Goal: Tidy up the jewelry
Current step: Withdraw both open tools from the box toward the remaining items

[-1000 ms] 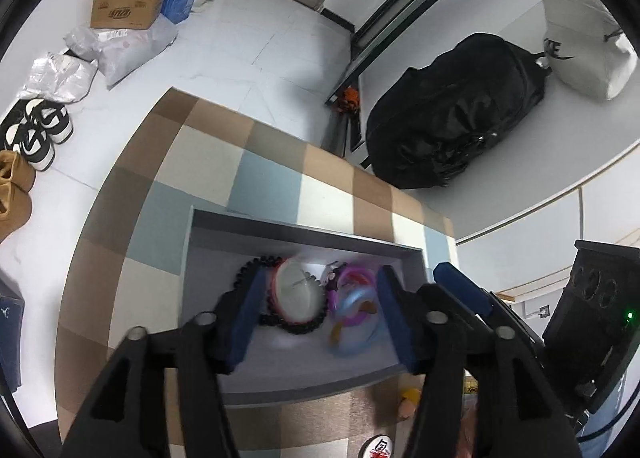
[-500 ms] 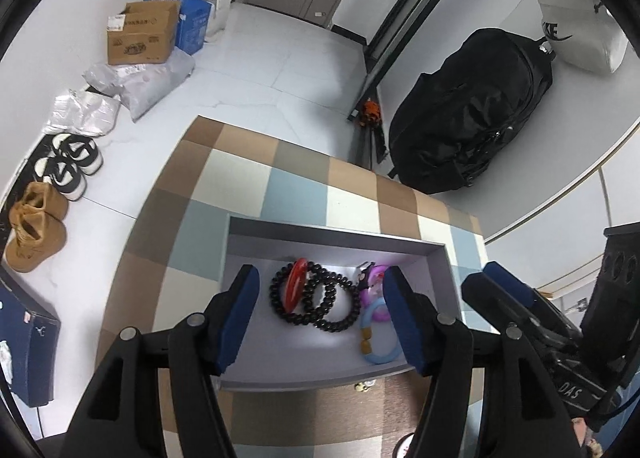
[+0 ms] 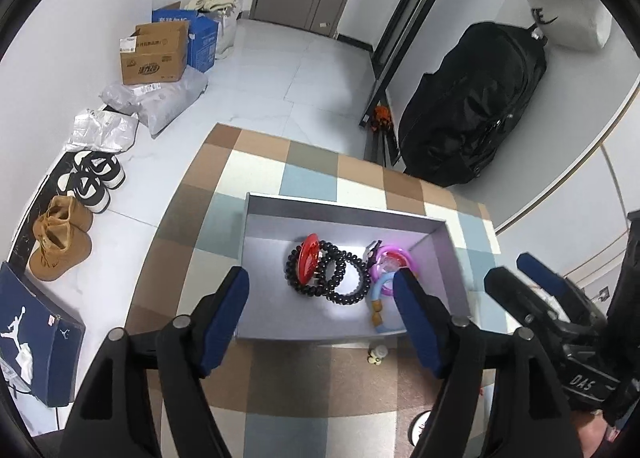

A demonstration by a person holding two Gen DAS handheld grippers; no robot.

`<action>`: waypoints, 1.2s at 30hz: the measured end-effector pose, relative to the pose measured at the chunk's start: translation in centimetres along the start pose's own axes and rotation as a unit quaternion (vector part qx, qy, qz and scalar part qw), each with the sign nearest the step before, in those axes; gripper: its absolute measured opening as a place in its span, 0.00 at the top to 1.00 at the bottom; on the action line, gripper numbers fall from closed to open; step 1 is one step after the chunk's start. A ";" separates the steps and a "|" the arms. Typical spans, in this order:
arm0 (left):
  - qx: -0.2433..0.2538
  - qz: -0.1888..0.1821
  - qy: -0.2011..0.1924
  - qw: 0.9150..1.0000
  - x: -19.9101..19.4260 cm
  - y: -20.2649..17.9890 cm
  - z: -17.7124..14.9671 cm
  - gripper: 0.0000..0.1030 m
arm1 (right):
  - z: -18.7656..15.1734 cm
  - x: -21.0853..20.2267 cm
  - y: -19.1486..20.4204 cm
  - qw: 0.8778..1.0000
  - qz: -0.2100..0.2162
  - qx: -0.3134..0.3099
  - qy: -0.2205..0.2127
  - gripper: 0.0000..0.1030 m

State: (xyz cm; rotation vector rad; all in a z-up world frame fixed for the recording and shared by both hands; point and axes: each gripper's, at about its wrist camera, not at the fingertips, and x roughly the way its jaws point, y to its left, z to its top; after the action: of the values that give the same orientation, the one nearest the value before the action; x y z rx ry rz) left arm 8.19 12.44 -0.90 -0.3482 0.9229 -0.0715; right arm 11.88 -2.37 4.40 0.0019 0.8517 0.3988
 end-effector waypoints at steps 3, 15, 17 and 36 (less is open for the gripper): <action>0.007 0.007 -0.014 1.000 -0.7 -0.4 -0.4 0.31 | -0.6 -0.8 -0.1 1.000 -0.006 -0.001 -0.004 0.02; 0.060 0.014 -0.049 0.997 -1.9 -3.3 -2.7 0.26 | -3.3 -3.8 -2.9 0.999 -0.022 0.032 -0.006 0.00; 0.068 0.014 -0.043 0.997 -1.8 -3.8 -3.4 0.26 | -3.7 -4.5 -3.4 0.999 -0.024 0.039 -0.009 0.00; 0.136 -0.020 0.023 0.990 -1.0 -7.4 -8.9 0.25 | -7.8 -6.2 -6.0 0.997 -0.034 0.065 0.036 0.00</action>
State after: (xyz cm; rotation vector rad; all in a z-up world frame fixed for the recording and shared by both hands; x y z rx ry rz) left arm 1.18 3.31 -2.68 -0.1118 0.9381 -0.2419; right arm 4.49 -11.26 2.82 0.0790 0.9456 0.2800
